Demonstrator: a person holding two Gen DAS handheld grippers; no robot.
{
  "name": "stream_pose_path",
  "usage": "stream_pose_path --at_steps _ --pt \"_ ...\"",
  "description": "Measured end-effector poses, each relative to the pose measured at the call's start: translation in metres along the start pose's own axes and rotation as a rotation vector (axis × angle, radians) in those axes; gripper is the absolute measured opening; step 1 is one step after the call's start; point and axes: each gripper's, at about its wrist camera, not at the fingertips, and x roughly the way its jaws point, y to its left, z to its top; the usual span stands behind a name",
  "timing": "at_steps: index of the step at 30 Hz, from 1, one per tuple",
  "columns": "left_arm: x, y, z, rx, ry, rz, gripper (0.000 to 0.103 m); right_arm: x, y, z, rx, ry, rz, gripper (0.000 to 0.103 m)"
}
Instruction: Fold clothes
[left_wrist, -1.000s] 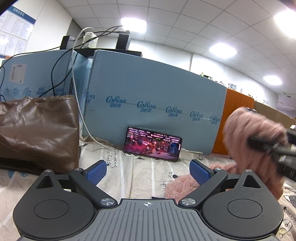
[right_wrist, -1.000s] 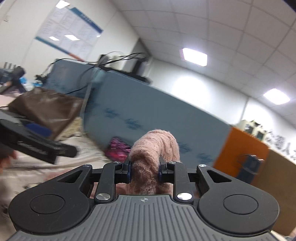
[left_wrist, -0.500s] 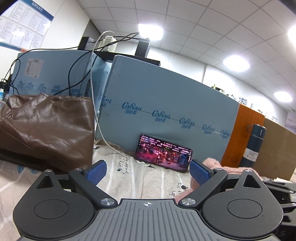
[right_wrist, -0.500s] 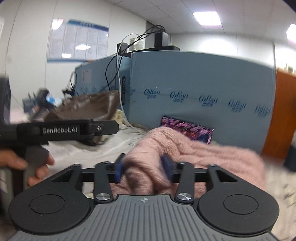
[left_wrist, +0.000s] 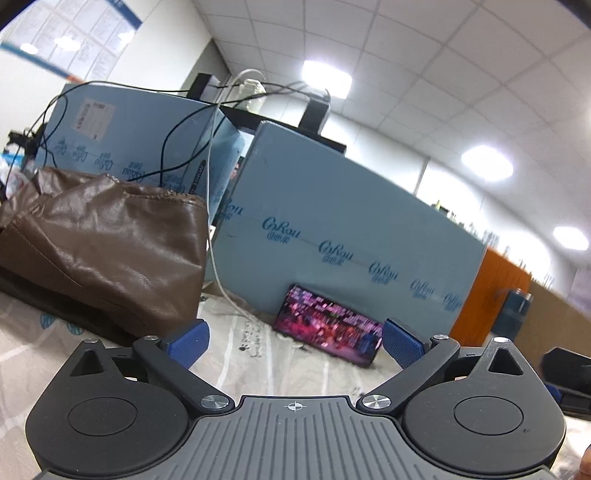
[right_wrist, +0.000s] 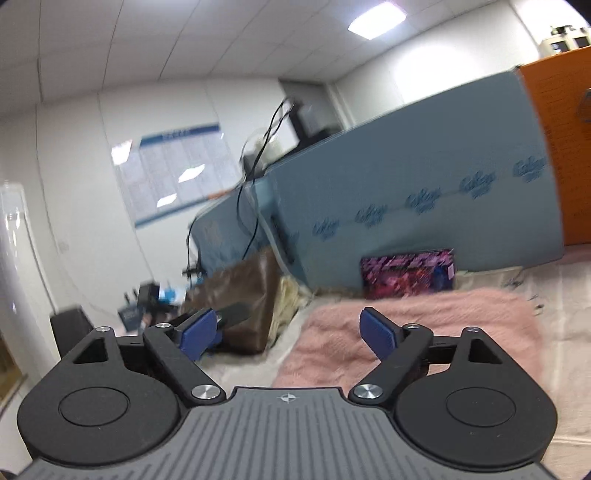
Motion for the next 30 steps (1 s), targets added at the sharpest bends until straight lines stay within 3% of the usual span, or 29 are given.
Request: stream_pose_path --at_steps 5,11,14,18,20,23,25,30 --pt "-0.001 0.004 0.001 -0.069 0.010 -0.119 0.102 -0.028 -0.036 0.007 0.144 -0.069 -0.066 0.086" --pt "0.011 -0.002 -0.001 -0.164 0.140 -0.308 0.102 -0.044 -0.074 -0.002 0.354 -0.072 -0.054 0.086" --pt "0.016 -0.016 -0.008 -0.138 0.206 -0.349 0.102 -0.051 -0.082 -0.006 0.397 -0.072 -0.035 0.086" --pt "0.024 -0.041 -0.019 -0.020 0.284 -0.348 0.099 -0.056 -0.088 -0.009 0.429 -0.069 -0.028 0.086" --pt "0.024 -0.053 -0.025 0.065 0.298 -0.334 0.088 -0.056 -0.090 -0.010 0.436 -0.068 -0.027 0.086" --pt "0.021 -0.075 -0.035 0.226 0.288 -0.301 0.022 -0.057 -0.092 -0.012 0.446 -0.067 -0.025 0.086" --pt "0.016 -0.082 -0.035 0.277 0.247 -0.292 0.020 -0.059 -0.093 -0.012 0.450 -0.069 -0.027 0.086" --pt "0.013 -0.073 -0.018 0.240 0.183 -0.184 0.019 -0.061 -0.093 -0.013 0.454 -0.078 0.000 0.086"
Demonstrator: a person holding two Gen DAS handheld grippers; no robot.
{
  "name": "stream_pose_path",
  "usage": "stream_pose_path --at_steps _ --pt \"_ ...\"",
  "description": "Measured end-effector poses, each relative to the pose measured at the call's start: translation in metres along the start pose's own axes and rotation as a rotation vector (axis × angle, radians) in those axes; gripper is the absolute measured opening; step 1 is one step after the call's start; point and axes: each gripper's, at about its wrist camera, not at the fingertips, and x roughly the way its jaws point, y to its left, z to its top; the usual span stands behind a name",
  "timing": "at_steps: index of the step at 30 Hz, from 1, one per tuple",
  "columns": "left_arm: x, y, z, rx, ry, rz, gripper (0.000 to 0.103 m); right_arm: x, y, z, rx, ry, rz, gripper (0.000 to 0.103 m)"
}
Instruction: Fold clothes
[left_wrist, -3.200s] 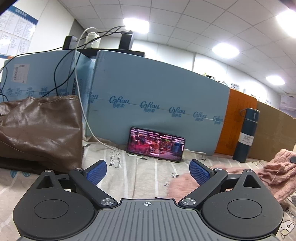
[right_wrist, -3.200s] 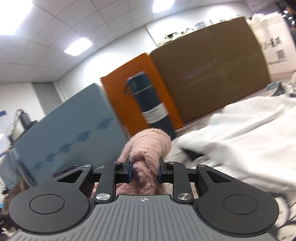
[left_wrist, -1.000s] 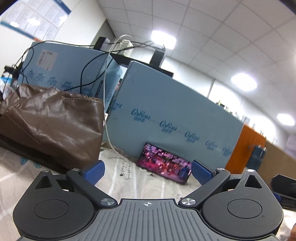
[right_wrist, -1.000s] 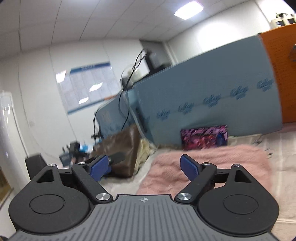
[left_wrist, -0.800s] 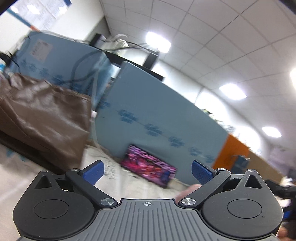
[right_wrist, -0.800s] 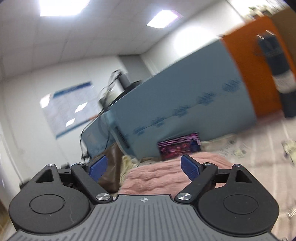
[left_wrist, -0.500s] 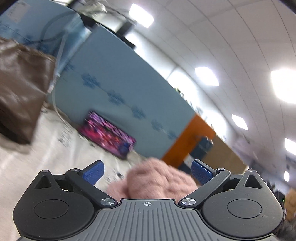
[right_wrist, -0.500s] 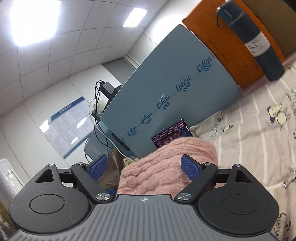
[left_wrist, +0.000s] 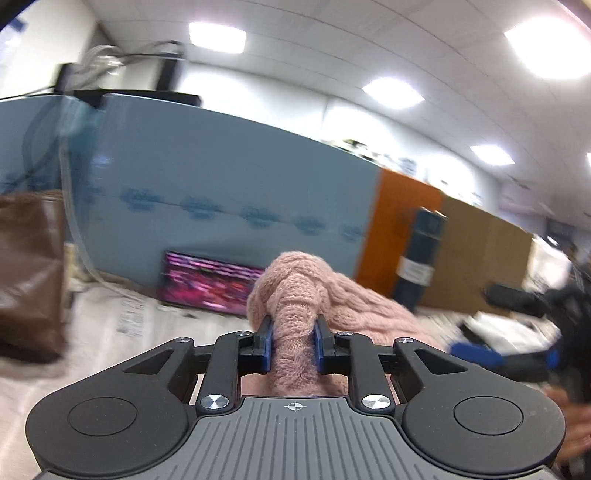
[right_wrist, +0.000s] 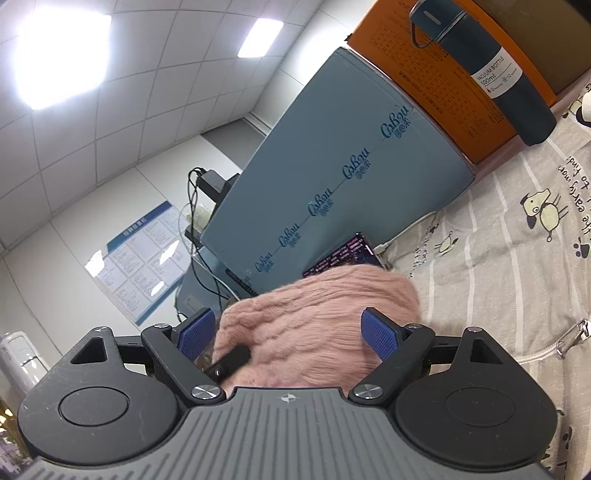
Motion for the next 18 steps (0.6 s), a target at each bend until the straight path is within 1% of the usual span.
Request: stream_pose_path --at_steps 1,4,7,9,11,13,14,15,16,18 --pt "0.002 0.004 -0.001 -0.011 0.022 0.015 0.019 0.000 0.000 0.000 0.001 0.005 0.008 0.086" --pt "0.010 0.015 -0.008 -0.055 0.100 0.021 0.020 0.003 0.002 -0.002 -0.008 0.030 0.033 0.086" --pt "0.016 0.019 -0.013 -0.075 0.130 0.026 0.022 0.008 0.005 -0.006 -0.031 0.066 0.049 0.086" --pt "0.017 0.020 -0.013 -0.084 0.135 0.028 0.024 0.013 0.007 -0.008 -0.049 0.096 0.026 0.086" --pt "0.017 0.022 -0.014 -0.097 0.136 0.028 0.026 0.019 0.004 -0.011 -0.051 0.119 -0.029 0.086" --pt "0.018 0.022 -0.014 -0.112 0.138 0.045 0.044 0.023 0.000 -0.013 -0.046 0.140 -0.084 0.086" --pt "0.018 0.023 -0.013 -0.124 0.137 0.057 0.068 0.026 -0.002 -0.014 -0.043 0.149 -0.110 0.086" --pt "0.016 0.025 -0.012 -0.147 0.129 0.066 0.083 0.025 -0.004 -0.014 -0.036 0.144 -0.117 0.086" --pt "0.013 0.027 -0.011 -0.173 0.116 0.062 0.087 0.025 -0.006 -0.015 -0.028 0.139 -0.123 0.086" --pt "0.006 0.032 -0.009 -0.218 0.099 0.047 0.097 0.019 -0.007 -0.013 -0.020 0.095 -0.120 0.086"
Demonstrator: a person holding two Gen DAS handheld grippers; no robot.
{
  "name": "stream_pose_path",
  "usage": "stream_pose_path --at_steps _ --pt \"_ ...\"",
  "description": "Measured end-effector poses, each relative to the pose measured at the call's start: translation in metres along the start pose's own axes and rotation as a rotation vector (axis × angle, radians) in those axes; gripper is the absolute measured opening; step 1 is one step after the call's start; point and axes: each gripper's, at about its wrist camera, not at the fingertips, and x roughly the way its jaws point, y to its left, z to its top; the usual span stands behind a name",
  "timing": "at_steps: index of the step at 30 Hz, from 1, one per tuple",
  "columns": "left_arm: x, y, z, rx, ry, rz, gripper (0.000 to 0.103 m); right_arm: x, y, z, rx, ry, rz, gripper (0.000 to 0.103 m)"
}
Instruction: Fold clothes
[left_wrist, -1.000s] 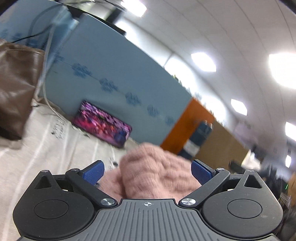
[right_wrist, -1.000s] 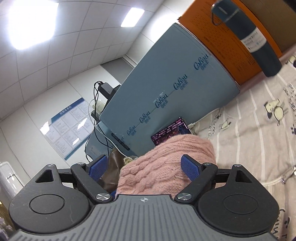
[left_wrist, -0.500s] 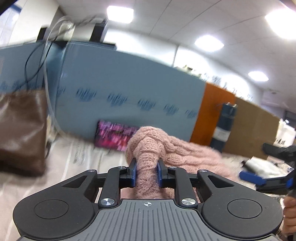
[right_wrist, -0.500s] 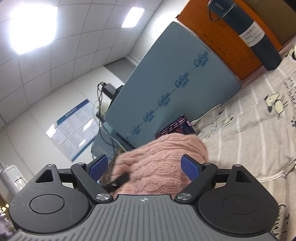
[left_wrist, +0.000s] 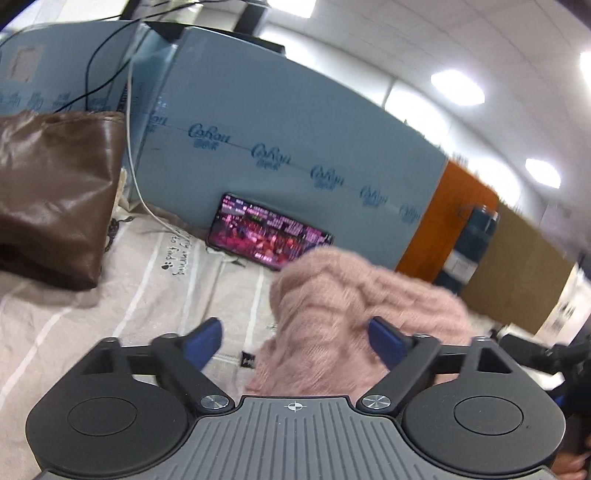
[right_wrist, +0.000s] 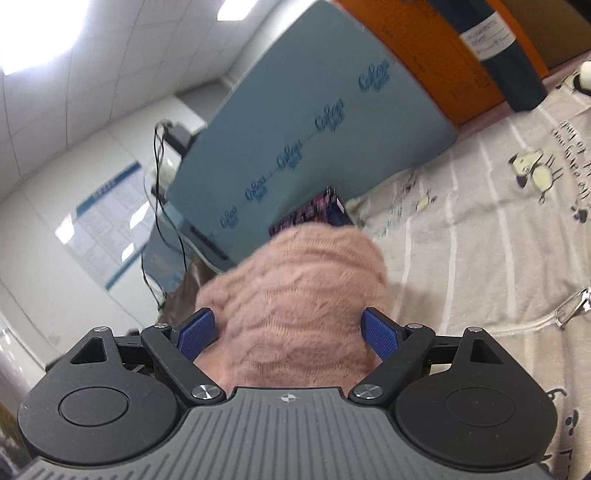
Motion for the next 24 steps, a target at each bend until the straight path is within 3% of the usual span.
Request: stream_pose_path --at_steps 4,9,14,24 --pt "0.003 0.007 -0.001 -0.092 0.056 -0.026 0.099 -0.004 -0.004 0.002 0.015 -0.054 -0.066 0.088" --pt "0.013 0.014 -0.005 -0.203 0.145 -0.095 0.099 0.003 -0.008 0.000 0.024 -0.021 -0.121 0.089" --pt "0.026 0.016 -0.014 -0.251 0.197 -0.128 0.099 0.012 -0.010 -0.001 0.026 0.022 -0.131 0.089" --pt "0.029 0.019 -0.021 -0.286 0.172 -0.165 0.102 0.027 -0.009 -0.007 0.034 0.096 -0.079 0.089"
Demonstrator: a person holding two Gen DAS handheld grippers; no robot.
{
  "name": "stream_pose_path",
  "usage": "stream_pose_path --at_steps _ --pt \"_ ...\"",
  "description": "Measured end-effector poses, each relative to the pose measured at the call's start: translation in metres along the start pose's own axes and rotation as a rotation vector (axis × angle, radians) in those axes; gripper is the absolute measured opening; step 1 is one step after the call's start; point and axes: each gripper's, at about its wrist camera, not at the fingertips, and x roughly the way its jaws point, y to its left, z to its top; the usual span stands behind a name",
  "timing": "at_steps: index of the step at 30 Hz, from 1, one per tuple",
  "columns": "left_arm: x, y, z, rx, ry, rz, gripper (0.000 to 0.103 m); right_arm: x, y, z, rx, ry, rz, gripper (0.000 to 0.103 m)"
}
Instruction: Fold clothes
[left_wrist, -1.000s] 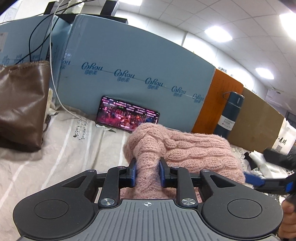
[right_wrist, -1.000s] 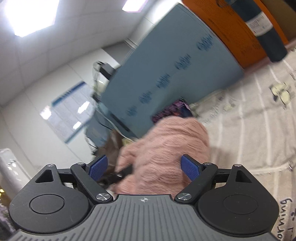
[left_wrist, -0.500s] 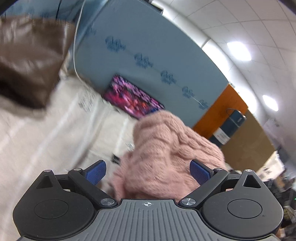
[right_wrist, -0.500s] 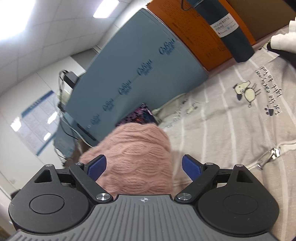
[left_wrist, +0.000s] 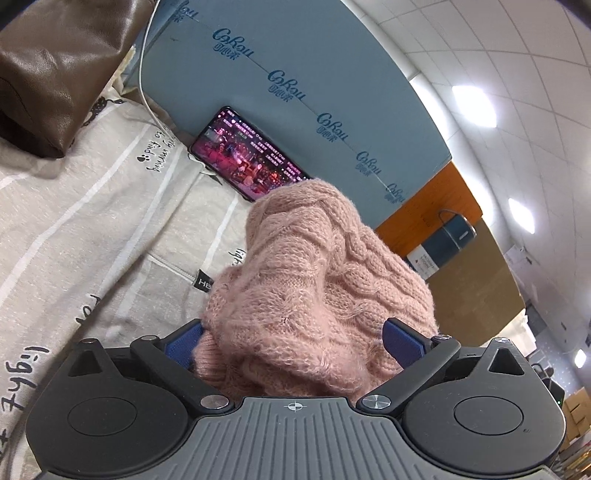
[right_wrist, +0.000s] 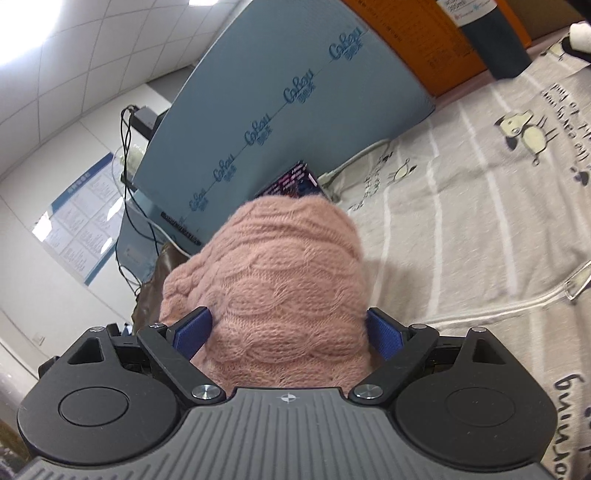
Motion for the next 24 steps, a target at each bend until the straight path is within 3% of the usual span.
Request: stream_pose_path --at_steps 2,4,6,8,9,13,19,24 --pt "-0.001 0.000 0.000 0.001 -0.017 0.002 0.101 0.002 0.002 -0.001 -0.010 0.006 -0.005 0.089" --pt "-0.002 0.000 0.000 0.009 -0.040 0.028 0.092 0.002 0.003 -0.002 -0.015 0.007 -0.003 0.087" --pt "-0.005 0.000 0.000 0.027 -0.062 0.039 0.066 0.002 0.004 -0.003 -0.021 0.004 -0.008 0.079" --pt "-0.007 -0.002 0.000 0.054 -0.083 0.040 0.047 0.001 0.007 -0.005 -0.040 -0.003 -0.020 0.062" --pt "-0.010 -0.004 -0.001 0.077 -0.095 0.036 0.043 0.001 0.008 -0.005 -0.049 -0.008 -0.024 0.059" --pt "-0.024 -0.017 -0.002 0.159 -0.161 0.011 0.038 -0.004 0.021 -0.006 -0.097 -0.055 0.016 0.047" --pt "-0.064 -0.021 0.007 0.178 -0.315 -0.025 0.038 -0.011 0.058 -0.004 -0.152 -0.113 0.099 0.047" --pt "-0.105 -0.007 0.018 0.165 -0.435 -0.009 0.038 0.008 0.102 -0.004 -0.233 -0.105 0.166 0.047"
